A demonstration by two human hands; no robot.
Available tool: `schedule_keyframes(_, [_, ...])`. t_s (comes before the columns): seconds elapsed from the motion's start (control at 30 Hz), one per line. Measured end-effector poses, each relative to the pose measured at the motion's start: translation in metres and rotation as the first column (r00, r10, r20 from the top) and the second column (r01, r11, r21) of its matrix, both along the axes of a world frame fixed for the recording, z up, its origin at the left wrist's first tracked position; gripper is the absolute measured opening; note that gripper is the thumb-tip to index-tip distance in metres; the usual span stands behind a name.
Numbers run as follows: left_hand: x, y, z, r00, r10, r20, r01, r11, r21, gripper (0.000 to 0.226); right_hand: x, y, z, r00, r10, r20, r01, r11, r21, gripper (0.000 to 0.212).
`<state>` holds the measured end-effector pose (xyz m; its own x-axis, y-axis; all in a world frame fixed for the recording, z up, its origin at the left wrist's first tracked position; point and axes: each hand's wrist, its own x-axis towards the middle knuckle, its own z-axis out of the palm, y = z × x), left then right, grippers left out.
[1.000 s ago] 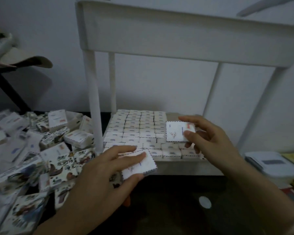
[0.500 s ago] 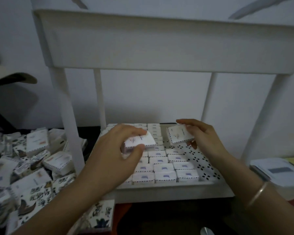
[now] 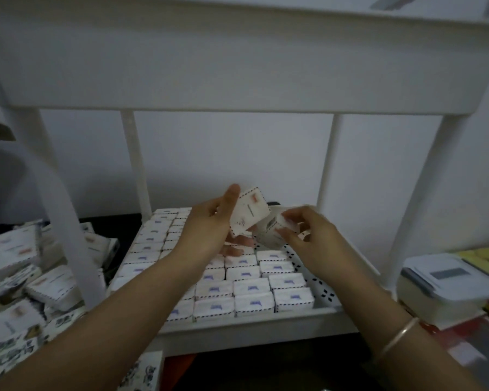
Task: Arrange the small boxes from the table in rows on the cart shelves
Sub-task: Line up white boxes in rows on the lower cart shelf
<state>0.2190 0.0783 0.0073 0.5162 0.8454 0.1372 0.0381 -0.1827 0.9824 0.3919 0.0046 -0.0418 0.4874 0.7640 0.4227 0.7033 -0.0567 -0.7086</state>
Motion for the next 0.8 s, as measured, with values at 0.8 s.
schedule_keyframes(0.8, [0.052,0.041,-0.020,0.979,0.061,-0.195,0.000,0.954,0.299,0.025,-0.001,-0.003,0.000,0.994,0.090,-0.063,-0.095,0.992,-0.078,0.031])
